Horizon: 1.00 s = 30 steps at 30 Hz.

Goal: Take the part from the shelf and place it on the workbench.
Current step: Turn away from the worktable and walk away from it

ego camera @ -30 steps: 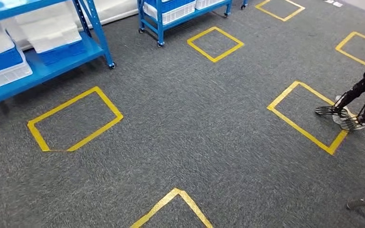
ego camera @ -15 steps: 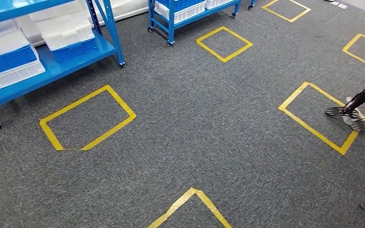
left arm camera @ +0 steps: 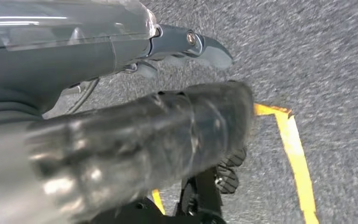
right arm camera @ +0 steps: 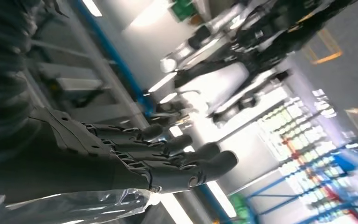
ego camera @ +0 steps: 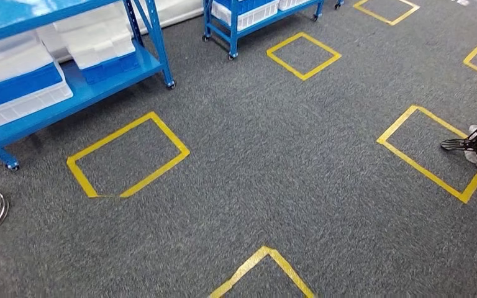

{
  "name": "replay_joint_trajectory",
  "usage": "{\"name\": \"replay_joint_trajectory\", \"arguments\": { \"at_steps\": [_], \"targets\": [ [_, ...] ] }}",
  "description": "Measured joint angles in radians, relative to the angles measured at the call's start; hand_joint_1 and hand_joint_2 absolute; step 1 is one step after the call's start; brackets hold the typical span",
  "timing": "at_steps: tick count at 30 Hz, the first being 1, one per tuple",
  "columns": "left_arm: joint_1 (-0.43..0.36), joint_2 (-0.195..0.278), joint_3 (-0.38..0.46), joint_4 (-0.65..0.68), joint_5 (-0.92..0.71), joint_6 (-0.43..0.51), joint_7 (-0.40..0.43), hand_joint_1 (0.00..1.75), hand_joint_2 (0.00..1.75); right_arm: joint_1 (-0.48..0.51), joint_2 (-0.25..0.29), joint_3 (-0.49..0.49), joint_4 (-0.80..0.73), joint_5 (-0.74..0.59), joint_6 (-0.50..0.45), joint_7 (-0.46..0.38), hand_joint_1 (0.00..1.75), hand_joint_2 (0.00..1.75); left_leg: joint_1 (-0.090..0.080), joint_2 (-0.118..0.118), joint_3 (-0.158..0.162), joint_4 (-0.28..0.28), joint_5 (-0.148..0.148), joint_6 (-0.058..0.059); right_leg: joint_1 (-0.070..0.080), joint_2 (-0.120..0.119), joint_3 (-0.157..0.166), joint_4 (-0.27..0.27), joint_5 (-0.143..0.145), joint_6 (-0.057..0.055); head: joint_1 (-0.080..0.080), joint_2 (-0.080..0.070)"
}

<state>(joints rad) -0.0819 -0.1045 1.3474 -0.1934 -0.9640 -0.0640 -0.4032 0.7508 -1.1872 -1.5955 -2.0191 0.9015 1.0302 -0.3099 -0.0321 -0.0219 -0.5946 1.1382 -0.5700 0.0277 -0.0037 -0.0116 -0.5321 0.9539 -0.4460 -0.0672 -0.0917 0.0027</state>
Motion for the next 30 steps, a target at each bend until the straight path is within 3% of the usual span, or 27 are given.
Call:
{"name": "replay_joint_trajectory", "arguments": {
  "at_steps": [2,3,4,6,7,8,9,11,13,14,16,17,18,19,21,23,25,27,29,30],
  "targets": [
    [0.001,0.002,0.0,0.0,0.0,0.0,0.0,0.0,0.0,0.0,0.001,0.001,0.0,0.0,0.0,0.0,0.0,1.75,0.026,0.004,-0.057,0.099,-0.027,-0.031,-0.018,-0.003,0.003,-0.001,-0.002,0.018,0.0,0.0],
    [0.002,0.004,0.0,0.0,0.0,0.0,0.0,0.0,0.0,0.0,0.003,0.001,0.0,0.0,0.0,-0.001,0.0,1.75,0.039,0.007,-0.068,0.108,-0.015,-0.048,-0.03,-0.004,0.004,0.003,-0.006,0.032,0.0,0.0],
    [0.003,0.006,0.0,0.0,0.0,0.001,0.0,0.0,0.0,0.0,0.004,0.001,0.0,0.0,0.0,-0.001,0.0,1.75,0.053,0.011,-0.06,0.081,0.016,-0.065,-0.043,-0.004,0.004,0.009,-0.013,0.048,0.0,0.0],
    [0.006,0.006,0.0,0.0,0.0,0.001,0.0,0.0,0.0,0.0,0.006,0.001,-0.001,0.0,0.0,-0.001,0.0,1.75,0.075,0.019,-0.017,-0.027,0.083,-0.101,-0.064,-0.003,0.003,0.031,-0.031,0.083,-0.003,0.0],
    [0.006,0.005,0.0,0.001,0.0,0.0,0.0,0.0,0.0,0.002,0.006,0.001,-0.002,0.0,0.0,-0.001,0.0,1.75,0.079,0.021,-0.001,-0.067,0.097,-0.107,-0.068,-0.003,-0.003,0.048,-0.04,0.099,-0.005,0.0],
    [0.006,0.004,0.0,0.001,0.0,0.0,0.001,0.0,0.0,0.003,0.005,0.0,-0.002,0.0,0.0,-0.001,0.0,1.75,0.08,0.021,0.004,-0.083,0.096,-0.102,-0.069,-0.002,-0.011,0.062,-0.047,0.112,-0.008,0.0],
    [0.005,0.004,0.0,0.002,0.0,0.0,0.001,0.0,0.0,0.003,0.004,0.0,-0.003,0.0,-0.001,-0.001,0.0,1.75,0.077,0.019,0.001,-0.077,0.085,-0.09,-0.067,-0.001,-0.018,0.071,-0.049,0.12,-0.009,0.0],
    [0.003,0.006,0.0,0.002,0.0,0.0,0.001,0.0,0.0,0.002,0.004,-0.001,-0.003,0.0,0.0,-0.001,0.0,1.75,0.075,0.017,-0.003,-0.07,0.079,-0.059,-0.068,-0.002,-0.02,0.077,-0.05,0.128,-0.006,0.0],
    [0.002,0.007,0.0,0.002,0.0,0.0,0.001,0.0,0.0,0.002,0.007,0.0,-0.003,0.0,0.0,-0.001,0.0,1.75,0.074,0.017,0.002,-0.073,0.078,-0.039,-0.07,-0.002,-0.028,0.106,-0.074,0.127,-0.002,0.0],
    [0.002,0.007,0.0,0.002,0.0,0.0,0.001,0.0,0.0,0.001,0.008,0.0,-0.003,0.0,0.0,0.0,0.0,1.75,0.071,0.016,0.004,-0.075,0.079,-0.031,-0.067,-0.001,-0.047,0.149,-0.1,0.124,-0.001,0.0],
    [0.002,0.007,0.0,0.002,0.0,0.0,0.0,0.0,0.0,0.001,0.009,0.0,-0.003,0.0,0.001,0.0,0.0,1.75,0.062,0.016,0.005,-0.076,0.078,-0.018,-0.055,0.001,-0.111,0.279,-0.16,0.115,0.001,0.0],
    [0.002,0.007,0.0,0.002,0.0,0.0,0.0,0.0,0.0,0.001,0.01,0.001,-0.003,0.0,0.001,0.0,0.0,1.75,0.056,0.016,0.005,-0.076,0.078,-0.013,-0.049,0.002,-0.141,0.334,-0.177,0.11,0.001,0.0],
    [0.002,0.007,0.0,0.002,0.0,0.0,0.0,0.0,0.0,0.001,0.012,0.001,-0.003,0.0,0.001,0.0,0.0,1.75,0.05,0.015,0.005,-0.076,0.078,-0.009,-0.042,0.003,-0.156,0.359,-0.174,0.102,0.001,0.0],
    [0.002,0.007,0.0,0.002,0.0,0.0,0.0,0.0,0.0,0.001,0.014,0.002,-0.003,0.0,0.001,0.0,0.0,1.75,0.044,0.014,0.006,-0.076,0.078,-0.007,-0.035,0.004,-0.152,0.345,-0.153,0.092,0.001,0.0],
    [0.002,0.007,0.0,0.002,0.0,0.0,0.0,0.0,0.0,0.0,0.016,0.002,-0.003,0.0,0.0,0.0,0.0,1.75,0.036,0.012,0.008,-0.077,0.076,-0.004,-0.018,0.009,-0.105,0.238,-0.087,0.066,0.0,0.0],
    [0.001,0.006,0.0,0.002,0.0,0.0,0.0,0.0,0.0,0.001,0.015,0.002,-0.003,0.0,0.0,0.0,0.0,1.75,0.03,0.012,0.007,-0.076,0.077,-0.005,-0.005,0.013,-0.064,0.144,-0.054,0.05,0.0,0.0],
    [0.0,0.006,0.0,0.002,0.0,0.0,0.0,0.0,0.0,0.001,0.012,0.002,-0.003,0.0,0.0,0.0,0.0,1.75,0.029,0.013,0.004,-0.078,0.079,-0.008,0.001,0.013,-0.057,0.118,-0.054,0.047,0.001,0.0],
    [0.0,0.007,0.0,0.002,0.0,0.0,0.0,0.0,0.0,0.001,0.01,0.001,-0.003,0.0,0.0,0.0,0.0,1.75,0.028,0.013,0.004,-0.077,0.076,-0.014,-0.002,0.01,-0.051,0.103,-0.052,0.048,0.001,0.0],
    [0.0,0.008,0.0,0.002,0.0,0.0,0.0,0.0,0.0,0.001,0.01,0.001,-0.003,0.0,0.0,0.0,0.0,1.75,0.027,0.014,-0.013,-0.031,0.041,-0.022,-0.009,0.006,-0.041,0.086,-0.045,0.048,0.002,0.0],
    [-0.001,0.009,0.0,0.002,0.0,0.0,0.0,0.0,0.0,0.001,0.01,0.001,-0.003,0.0,0.0,0.0,0.0,1.75,0.028,0.015,-0.035,0.02,0.01,-0.026,-0.01,0.005,-0.039,0.082,-0.043,0.048,0.002,0.0]
  ]
}}
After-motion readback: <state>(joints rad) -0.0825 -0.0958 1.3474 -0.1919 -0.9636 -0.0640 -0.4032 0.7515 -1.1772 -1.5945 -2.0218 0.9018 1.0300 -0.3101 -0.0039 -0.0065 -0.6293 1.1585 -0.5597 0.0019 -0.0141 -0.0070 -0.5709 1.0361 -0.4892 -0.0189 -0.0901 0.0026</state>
